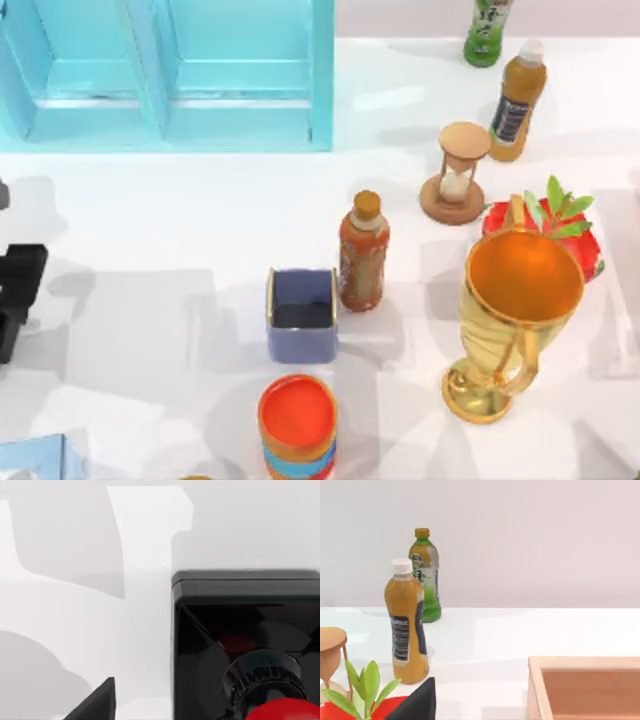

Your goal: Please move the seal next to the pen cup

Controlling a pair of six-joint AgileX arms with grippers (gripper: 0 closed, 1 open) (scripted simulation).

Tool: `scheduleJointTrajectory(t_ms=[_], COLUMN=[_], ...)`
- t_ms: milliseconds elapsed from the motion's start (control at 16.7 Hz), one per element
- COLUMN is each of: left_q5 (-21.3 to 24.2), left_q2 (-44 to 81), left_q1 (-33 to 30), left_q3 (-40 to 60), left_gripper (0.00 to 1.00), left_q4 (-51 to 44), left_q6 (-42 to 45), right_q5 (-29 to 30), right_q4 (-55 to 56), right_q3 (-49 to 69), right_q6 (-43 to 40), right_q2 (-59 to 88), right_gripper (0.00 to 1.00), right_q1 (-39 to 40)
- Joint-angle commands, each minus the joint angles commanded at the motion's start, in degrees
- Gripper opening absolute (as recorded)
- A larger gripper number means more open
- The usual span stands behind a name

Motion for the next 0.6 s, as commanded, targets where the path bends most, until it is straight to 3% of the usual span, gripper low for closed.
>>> scheduleJointTrajectory(t_ms=[60,600], left_q5=[0.0,0.0], left_q2=[0.0,0.0], left_q1=[0.0,0.0], left_q3=[0.0,0.0], left_gripper=[1.0,0.32], left_q4=[0.0,0.0], left_q6=[0.0,0.0], right_q5=[0.0,0.0], right_q4=[0.0,0.0], right_q3=[0.0,0.0], right_q6=[0.0,0.0], right_q2=[0.0,0.0], right_gripper=[1.0,1.0], right_q1=[0.0,0.0])
